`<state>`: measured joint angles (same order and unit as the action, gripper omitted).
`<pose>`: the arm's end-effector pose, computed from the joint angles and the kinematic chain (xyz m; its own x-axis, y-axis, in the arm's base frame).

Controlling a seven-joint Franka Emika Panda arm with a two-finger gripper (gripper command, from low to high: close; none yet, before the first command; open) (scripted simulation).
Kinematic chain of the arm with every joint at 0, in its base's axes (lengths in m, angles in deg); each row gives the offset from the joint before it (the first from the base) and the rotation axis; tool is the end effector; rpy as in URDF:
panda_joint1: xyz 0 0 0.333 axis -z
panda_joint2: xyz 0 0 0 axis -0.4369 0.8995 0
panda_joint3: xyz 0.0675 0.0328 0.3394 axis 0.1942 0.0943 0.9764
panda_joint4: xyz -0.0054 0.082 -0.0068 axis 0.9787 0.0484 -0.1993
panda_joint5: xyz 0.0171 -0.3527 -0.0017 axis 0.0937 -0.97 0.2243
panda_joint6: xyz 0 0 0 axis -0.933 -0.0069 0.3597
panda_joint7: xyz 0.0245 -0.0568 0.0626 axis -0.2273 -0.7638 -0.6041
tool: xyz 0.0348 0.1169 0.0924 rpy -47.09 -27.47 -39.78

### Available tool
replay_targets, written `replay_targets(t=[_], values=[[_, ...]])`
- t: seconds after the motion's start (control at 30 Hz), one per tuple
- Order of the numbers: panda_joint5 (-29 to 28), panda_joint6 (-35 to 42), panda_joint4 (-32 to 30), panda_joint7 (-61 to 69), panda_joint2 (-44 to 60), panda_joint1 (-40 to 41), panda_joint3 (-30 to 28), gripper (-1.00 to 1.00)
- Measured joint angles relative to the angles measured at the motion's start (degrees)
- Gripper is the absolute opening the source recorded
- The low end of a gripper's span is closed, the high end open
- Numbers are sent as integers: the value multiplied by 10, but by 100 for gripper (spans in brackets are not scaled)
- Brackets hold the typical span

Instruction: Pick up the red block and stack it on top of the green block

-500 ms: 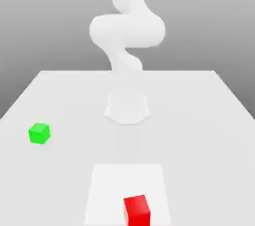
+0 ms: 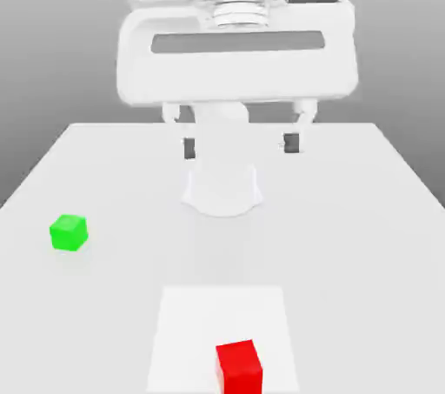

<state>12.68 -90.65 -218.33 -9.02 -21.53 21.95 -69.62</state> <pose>0.4781 0.0151 0.4249 0.7653 -0.6086 0.2097 -0.5717 -0.7923 -0.2131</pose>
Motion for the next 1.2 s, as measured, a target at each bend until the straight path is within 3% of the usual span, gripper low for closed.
replay_targets(t=[0.33, 0.5, 0.53, 0.73, 0.93, 1.2], values=[[-14, -75, -27, 29, 207, -7, 1, 0], [-11, -154, -16, 35, 310, -4, 6, 0], [-10, -163, -15, 36, 321, -3, 7, -100], [-10, -168, -14, 36, 327, -2, 8, -100], [-19, -89, -31, 25, 231, -4, -1, -100], [-103, -65, -90, -150, 135, 59, -120, -100]])
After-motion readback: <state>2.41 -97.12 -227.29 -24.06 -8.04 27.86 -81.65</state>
